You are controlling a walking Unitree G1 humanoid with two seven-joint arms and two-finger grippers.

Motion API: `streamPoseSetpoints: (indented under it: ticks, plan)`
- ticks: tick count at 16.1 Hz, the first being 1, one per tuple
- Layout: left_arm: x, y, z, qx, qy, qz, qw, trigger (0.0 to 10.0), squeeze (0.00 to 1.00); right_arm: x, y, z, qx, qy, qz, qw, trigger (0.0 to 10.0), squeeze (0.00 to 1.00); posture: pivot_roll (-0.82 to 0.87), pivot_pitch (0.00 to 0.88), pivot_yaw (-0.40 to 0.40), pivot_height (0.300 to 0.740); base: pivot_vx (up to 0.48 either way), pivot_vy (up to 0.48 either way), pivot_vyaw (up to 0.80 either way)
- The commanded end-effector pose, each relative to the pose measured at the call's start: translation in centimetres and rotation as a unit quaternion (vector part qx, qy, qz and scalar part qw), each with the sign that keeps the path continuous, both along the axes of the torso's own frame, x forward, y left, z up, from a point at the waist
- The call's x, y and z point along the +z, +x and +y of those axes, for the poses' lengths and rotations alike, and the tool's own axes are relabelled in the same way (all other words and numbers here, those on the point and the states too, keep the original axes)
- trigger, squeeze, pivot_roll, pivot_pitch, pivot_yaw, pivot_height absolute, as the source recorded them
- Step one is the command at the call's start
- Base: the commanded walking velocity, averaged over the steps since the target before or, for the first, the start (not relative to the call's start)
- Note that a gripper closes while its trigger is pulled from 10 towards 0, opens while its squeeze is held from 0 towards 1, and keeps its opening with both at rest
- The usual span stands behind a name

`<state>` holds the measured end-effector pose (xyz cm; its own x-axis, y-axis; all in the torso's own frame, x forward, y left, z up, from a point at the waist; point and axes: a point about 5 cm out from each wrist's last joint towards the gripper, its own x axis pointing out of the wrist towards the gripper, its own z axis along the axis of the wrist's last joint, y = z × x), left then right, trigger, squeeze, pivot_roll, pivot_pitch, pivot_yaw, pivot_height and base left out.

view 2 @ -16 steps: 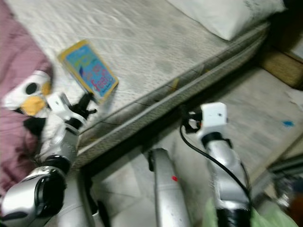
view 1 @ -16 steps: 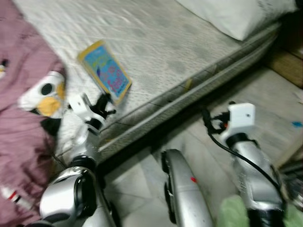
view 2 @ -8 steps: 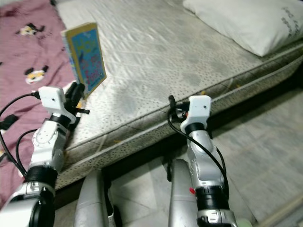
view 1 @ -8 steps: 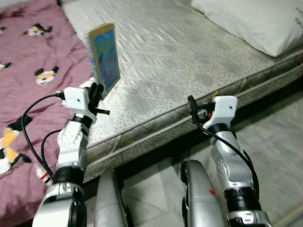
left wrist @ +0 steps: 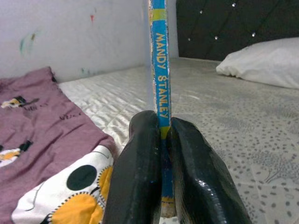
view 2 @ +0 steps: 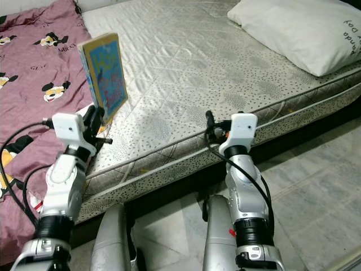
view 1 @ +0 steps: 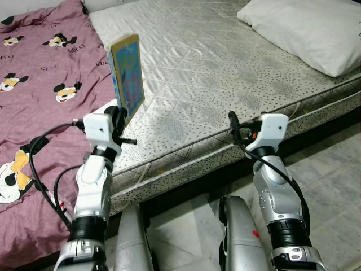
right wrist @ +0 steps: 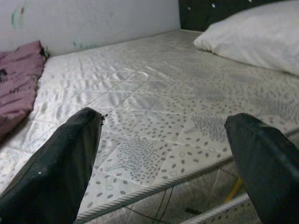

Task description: Clean up the room

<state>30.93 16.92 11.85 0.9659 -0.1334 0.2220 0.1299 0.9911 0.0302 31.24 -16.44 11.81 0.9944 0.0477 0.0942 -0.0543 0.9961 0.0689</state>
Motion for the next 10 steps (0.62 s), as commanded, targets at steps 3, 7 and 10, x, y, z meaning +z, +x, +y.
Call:
streamPoseSetpoints:
  ticks: [3, 7, 10]
  plan:
    - [1.96, -0.49, 0.30, 0.030, 0.013, -0.041, 0.999, 0.0, 0.00, 0.47, -0.38, 0.25, 0.006, 0.023, -0.020, 1.000, 10.0, 0.00, -0.03, 0.000, 0.122, 0.558, 0.000, 0.000, 0.00]
    - [2.17, -0.69, 0.27, 0.035, 0.016, -0.035, 0.999, 0.0, 0.00, 0.85, 0.14, 0.51, 0.007, 0.039, -0.024, 0.999, 10.0, 0.00, -0.02, 0.000, 0.118, 0.596, 0.000, 0.000, 0.00]
    - [2.26, -0.83, 0.14, 0.038, 0.014, -0.035, 0.999, 0.0, 0.00, 0.98, 0.32, 0.51, 0.012, 0.040, -0.025, 0.999, 10.0, 0.00, -0.02, 0.000, 0.104, 0.620, 0.000, 0.000, 0.00]
